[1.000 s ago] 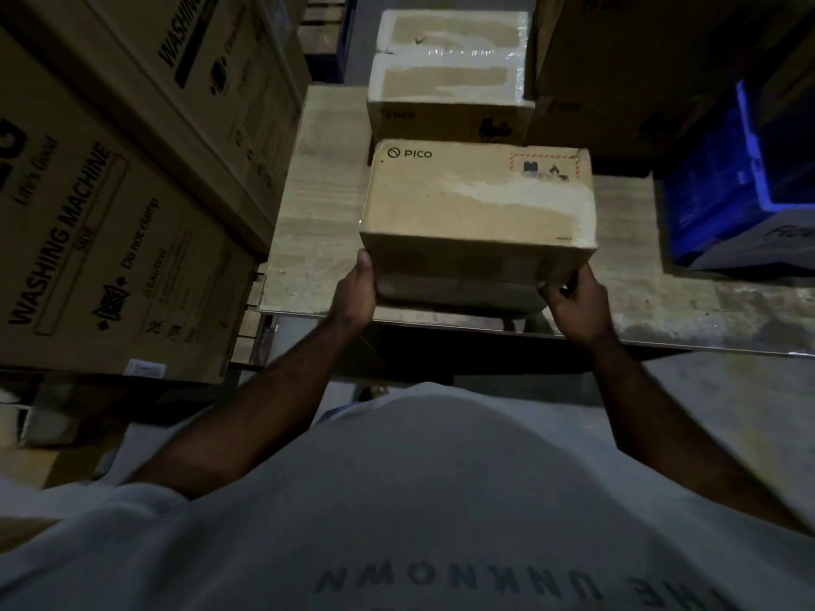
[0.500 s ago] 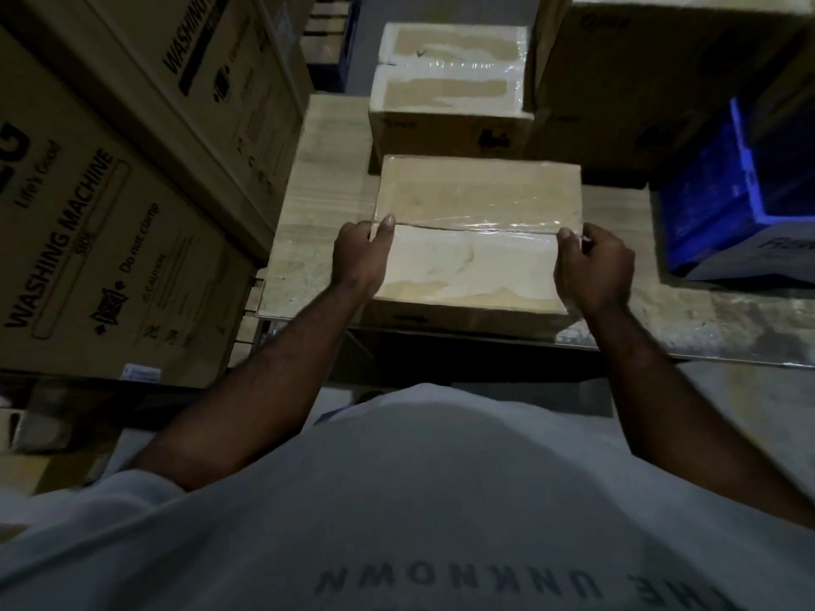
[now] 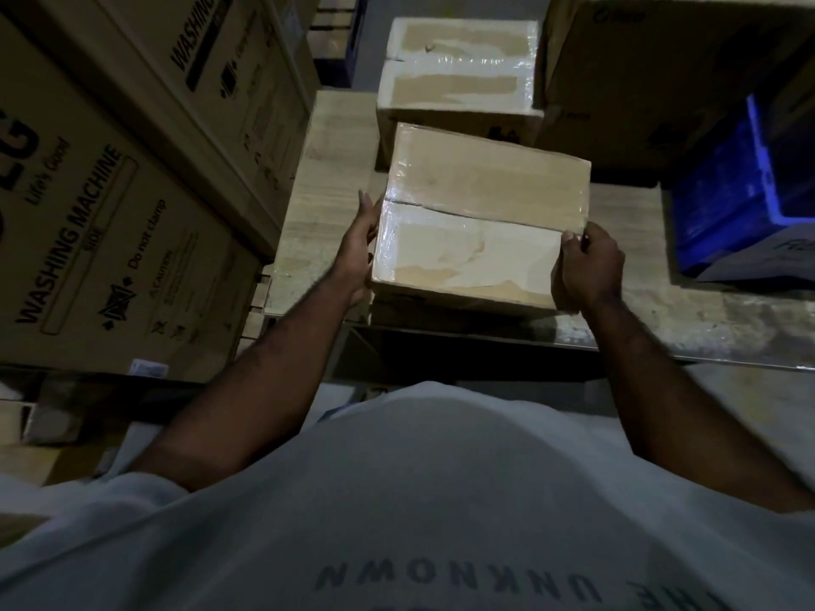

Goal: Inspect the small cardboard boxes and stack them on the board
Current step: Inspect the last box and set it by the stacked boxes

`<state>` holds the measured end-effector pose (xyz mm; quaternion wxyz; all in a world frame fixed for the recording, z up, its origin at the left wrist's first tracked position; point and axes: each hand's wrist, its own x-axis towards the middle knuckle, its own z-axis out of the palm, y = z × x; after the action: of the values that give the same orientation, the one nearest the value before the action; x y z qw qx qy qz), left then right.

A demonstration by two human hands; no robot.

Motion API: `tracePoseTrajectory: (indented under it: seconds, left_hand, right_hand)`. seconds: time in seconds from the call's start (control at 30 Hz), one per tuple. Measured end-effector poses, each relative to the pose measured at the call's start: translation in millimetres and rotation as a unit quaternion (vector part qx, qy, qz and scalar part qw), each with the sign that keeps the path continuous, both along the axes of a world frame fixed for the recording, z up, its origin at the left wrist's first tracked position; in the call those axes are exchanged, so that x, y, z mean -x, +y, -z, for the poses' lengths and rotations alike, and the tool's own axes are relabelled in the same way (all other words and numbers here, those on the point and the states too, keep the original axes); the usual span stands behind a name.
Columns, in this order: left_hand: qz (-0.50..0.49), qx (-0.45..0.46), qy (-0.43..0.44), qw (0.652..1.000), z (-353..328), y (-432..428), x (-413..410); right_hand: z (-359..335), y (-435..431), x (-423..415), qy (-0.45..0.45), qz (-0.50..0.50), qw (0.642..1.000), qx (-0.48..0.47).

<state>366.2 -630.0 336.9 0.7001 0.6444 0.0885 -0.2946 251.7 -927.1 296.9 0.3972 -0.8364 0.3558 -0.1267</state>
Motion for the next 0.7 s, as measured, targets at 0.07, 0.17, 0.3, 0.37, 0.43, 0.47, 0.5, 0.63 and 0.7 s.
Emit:
tracePoseTrajectory:
  seconds: [0.07,0.17,0.3,0.37,0.43,0.47,0.5,0.63,0.7]
  left_hand:
    - [0.032,-0.025,-0.03,0.999,-3.2,0.9,3.4]
    - [0.058,-0.075,-0.147,0.985,-11.7,-2.3,-0.2]
    - [0.168,-0.102,-0.339,0.92,-31.9,-11.5,-15.8]
    - [0.223,-0.186,-0.409,0.865,-49.6,-22.3,-16.4]
    - [0.273,-0.272,-0.424,0.82,-69.0,-35.3,-8.7]
    - [0.281,-0.294,-0.414,0.814,-73.1,-41.9,-6.7]
    - [0.279,-0.311,-0.409,0.811,-75.6,-48.2,-4.5]
    - [0.147,-0.238,-0.425,0.861,-70.7,-67.1,6.4]
    - [0.089,-0.204,-0.407,0.886,-64.1,-73.5,12.1]
  right_hand:
    - [1.3,2.7,-1.2,0.005,-0.005,1.0,-0.013]
    - [0.8,5.4,-8.0,0.058,-0.007,0.997,-0.042]
    - [13.5,2.7,-27.0,0.107,-0.045,0.983,-0.14]
    - [26.5,-2.9,-35.8,0.111,-0.07,0.966,-0.223]
    - [42.0,-15.8,-40.5,0.099,-0.09,0.952,-0.275]
    - [32.5,-13.8,-38.2,0.085,-0.099,0.941,-0.312]
    - [12.1,-4.6,-34.6,0.066,-0.104,0.93,-0.347]
    - [-54.4,12.3,-25.2,-0.038,-0.105,0.918,-0.379]
    - [-61.4,4.5,-20.8,-0.069,-0.092,0.912,-0.393]
